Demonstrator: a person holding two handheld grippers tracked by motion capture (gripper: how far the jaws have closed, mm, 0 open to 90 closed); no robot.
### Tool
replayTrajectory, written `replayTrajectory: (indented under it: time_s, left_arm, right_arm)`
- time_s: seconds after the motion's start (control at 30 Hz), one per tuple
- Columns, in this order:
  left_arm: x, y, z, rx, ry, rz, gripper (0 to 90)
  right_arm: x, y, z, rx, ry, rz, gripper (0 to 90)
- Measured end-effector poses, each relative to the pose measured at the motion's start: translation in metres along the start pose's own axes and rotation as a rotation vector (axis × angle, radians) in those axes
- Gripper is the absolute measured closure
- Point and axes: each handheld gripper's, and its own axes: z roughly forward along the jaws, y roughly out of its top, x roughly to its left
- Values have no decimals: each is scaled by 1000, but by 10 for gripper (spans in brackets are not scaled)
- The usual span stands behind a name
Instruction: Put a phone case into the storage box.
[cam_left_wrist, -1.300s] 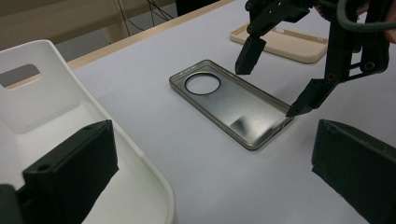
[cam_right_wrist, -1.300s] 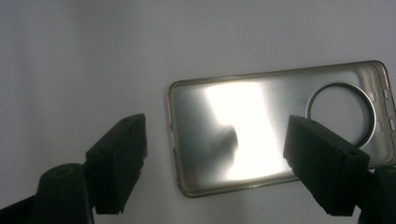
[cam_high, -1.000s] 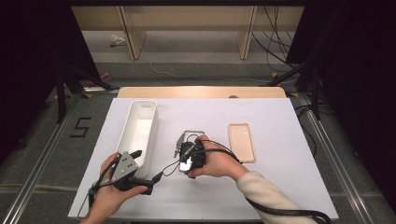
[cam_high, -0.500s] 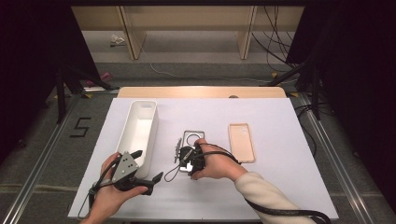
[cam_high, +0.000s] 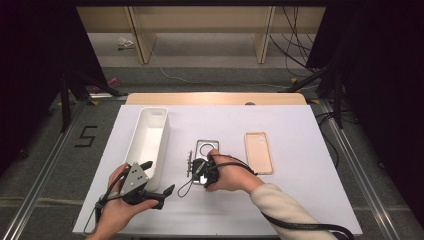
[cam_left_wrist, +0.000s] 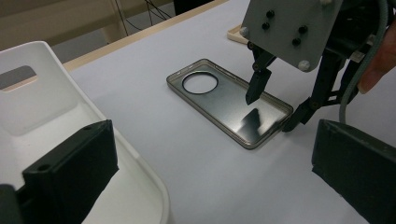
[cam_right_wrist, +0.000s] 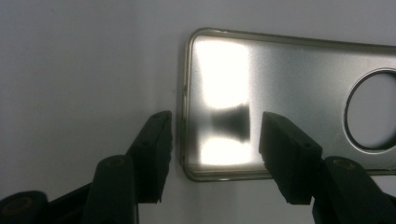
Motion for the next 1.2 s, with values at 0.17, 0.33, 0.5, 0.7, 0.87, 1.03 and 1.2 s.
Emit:
replayTrajectory:
  time_s: [0.17, 0.33, 0.5, 0.7, 0.87, 1.03, 1.2]
  left_arm:
    - [0, 0, 0, 0, 0, 0, 0]
    - [0, 0, 0, 1, 0, 1, 0]
    - [0, 0, 0, 1, 1, 2, 0]
    - [0, 0, 0, 0, 0, 1, 0]
    - [0, 0, 0, 0, 0, 1, 0]
    - [0, 0, 0, 0, 0, 0, 0]
    - [0, 0, 0, 1, 0, 0, 0]
  right_arm:
    - [-1, 1, 0, 5, 0, -12, 492]
    - [0, 2, 0, 23, 14, -4, 511]
    - [0, 4, 2, 36, 27, -16, 544]
    - [1, 5, 2, 41, 35, -31, 578]
    - [2, 5, 2, 45, 57, -33, 660]
    - [3, 7, 2, 60, 68, -19, 710]
    - [3, 7, 2, 65, 82, -23, 761]
